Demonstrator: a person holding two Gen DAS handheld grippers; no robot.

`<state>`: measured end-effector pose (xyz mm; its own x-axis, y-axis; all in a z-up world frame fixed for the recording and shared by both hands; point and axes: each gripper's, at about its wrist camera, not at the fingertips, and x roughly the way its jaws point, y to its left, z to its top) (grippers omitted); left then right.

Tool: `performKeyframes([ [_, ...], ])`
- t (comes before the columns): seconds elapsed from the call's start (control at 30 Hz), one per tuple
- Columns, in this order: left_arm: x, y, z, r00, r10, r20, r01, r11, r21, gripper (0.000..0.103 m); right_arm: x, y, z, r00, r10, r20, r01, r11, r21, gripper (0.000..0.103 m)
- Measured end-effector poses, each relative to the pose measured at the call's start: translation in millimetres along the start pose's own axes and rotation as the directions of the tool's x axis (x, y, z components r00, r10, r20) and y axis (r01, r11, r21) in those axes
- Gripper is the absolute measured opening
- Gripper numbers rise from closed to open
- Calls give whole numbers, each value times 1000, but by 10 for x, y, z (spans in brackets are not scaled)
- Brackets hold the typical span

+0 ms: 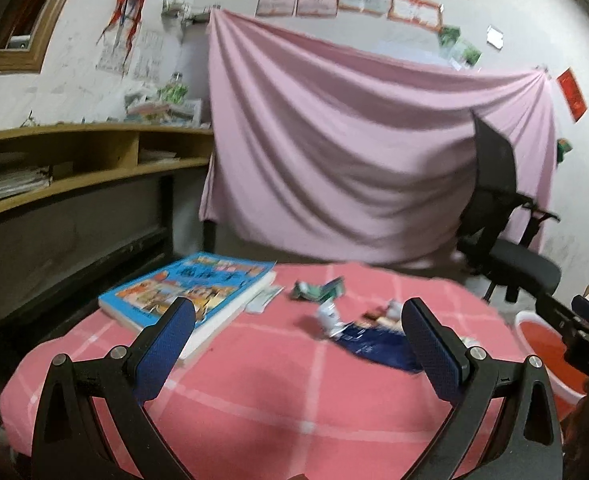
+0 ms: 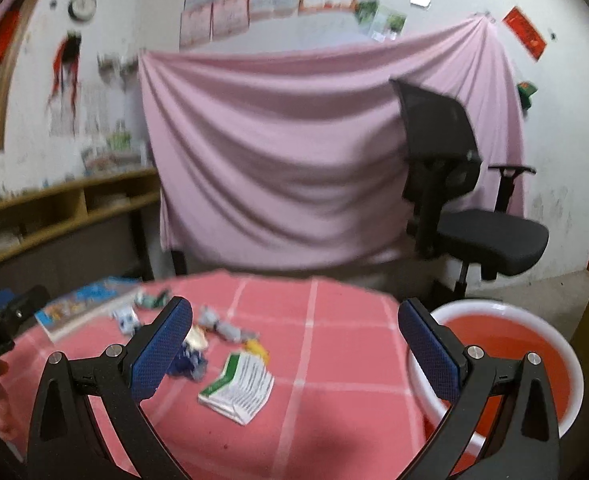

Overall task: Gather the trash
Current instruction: 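Move both tools back over the table toward the remaining trash, then grasp the blue snack wrapper with the left tool while the right tool grasps the printed paper packet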

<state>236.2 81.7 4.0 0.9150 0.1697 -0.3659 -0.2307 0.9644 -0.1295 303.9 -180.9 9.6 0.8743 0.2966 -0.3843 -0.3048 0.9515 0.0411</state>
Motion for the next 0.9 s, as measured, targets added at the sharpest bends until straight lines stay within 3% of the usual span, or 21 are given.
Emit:
performKeyframes([
  [0.17, 262, 144, -19, 990, -30, -135, 22, 998, -59, 101, 336, 89, -97, 982, 32, -188, -28, 999, 24, 103],
  [0.3, 494, 216, -31, 966, -77, -248, 52, 993, -104, 100, 485, 151, -182, 959, 54, -279, -52, 999, 15, 102],
  [0.43, 662, 233, -14, 945, -102, -311, 64, 990, -129, 99, 603, 208, -256, 932, 70, -355, -74, 997, 1, 99],
  [0.53, 755, 219, 4, 933, -125, -338, 81, 987, -142, 92, 684, 233, -308, 914, 59, -401, -69, 998, -11, 98],
  [0.7, 988, 76, -18, 893, -167, -418, 128, 984, -122, 69, 825, 176, -362, 879, 72, -471, -73, 997, 14, 78],
  [0.8, 1119, 5, -27, 873, -184, -451, 150, 982, -111, 58, 832, 121, -350, 880, 61, -471, -65, 998, 7, 65],
  [0.9, 1187, -25, 14, 881, -181, -437, 148, 983, -110, 56, 852, 52, -339, 878, 79, -472, -77, 997, 23, 60],
])
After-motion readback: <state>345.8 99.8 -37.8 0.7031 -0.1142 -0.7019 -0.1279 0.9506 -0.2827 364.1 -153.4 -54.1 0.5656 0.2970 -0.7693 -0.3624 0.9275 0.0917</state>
